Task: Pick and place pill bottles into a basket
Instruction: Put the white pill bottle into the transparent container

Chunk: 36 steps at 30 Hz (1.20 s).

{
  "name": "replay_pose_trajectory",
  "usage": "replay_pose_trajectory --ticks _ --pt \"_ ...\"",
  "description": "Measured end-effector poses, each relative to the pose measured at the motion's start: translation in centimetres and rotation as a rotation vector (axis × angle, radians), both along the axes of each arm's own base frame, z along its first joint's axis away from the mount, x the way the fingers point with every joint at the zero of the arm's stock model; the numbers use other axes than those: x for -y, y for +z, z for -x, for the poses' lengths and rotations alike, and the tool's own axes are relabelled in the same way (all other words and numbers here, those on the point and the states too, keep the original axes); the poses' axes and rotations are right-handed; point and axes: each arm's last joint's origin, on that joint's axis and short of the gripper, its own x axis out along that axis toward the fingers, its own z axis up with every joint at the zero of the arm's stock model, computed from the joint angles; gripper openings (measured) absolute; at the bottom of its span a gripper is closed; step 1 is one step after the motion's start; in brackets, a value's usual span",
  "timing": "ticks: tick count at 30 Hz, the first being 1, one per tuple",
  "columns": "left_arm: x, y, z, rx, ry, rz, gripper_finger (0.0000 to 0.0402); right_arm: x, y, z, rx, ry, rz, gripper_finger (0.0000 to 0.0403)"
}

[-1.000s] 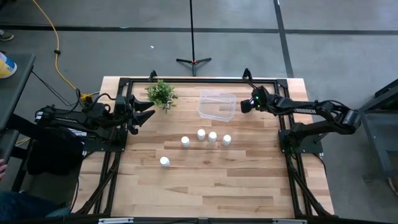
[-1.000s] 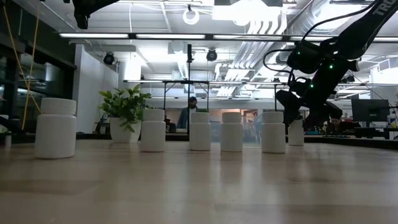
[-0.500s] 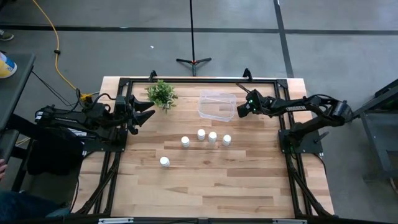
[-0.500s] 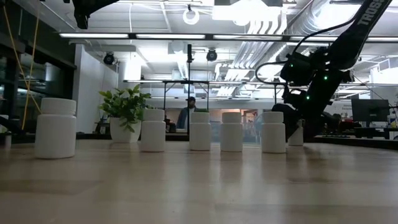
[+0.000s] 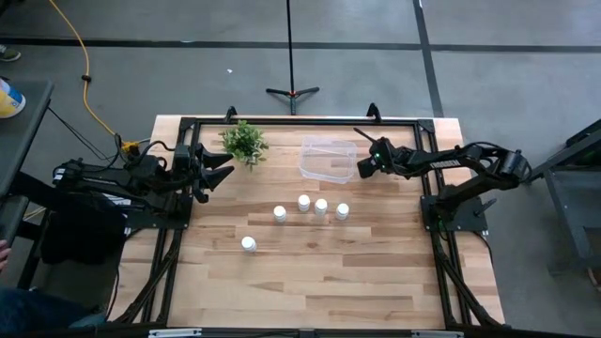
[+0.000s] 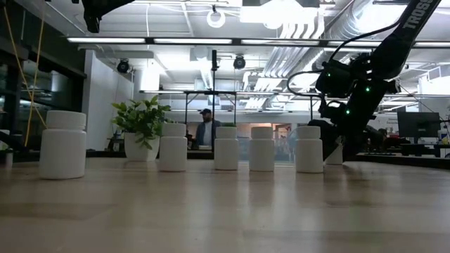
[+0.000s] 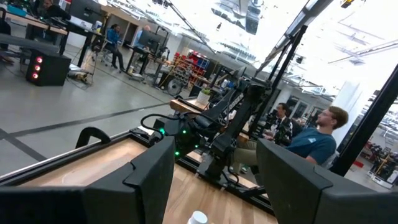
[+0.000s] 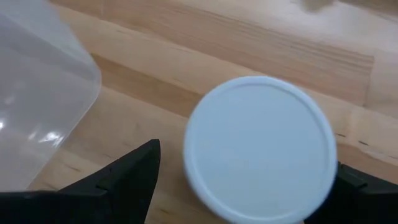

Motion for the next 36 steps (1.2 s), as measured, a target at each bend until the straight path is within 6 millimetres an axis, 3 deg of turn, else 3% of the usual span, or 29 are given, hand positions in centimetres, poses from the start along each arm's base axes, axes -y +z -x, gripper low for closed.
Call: replay_pose_trajectory --ticks 36 --pt "0.00 0.00 0.00 0.000 0.000 0.000 0.0260 0.03 0.04 -0.04 0.022 -0.027 -0.003 0.0311"
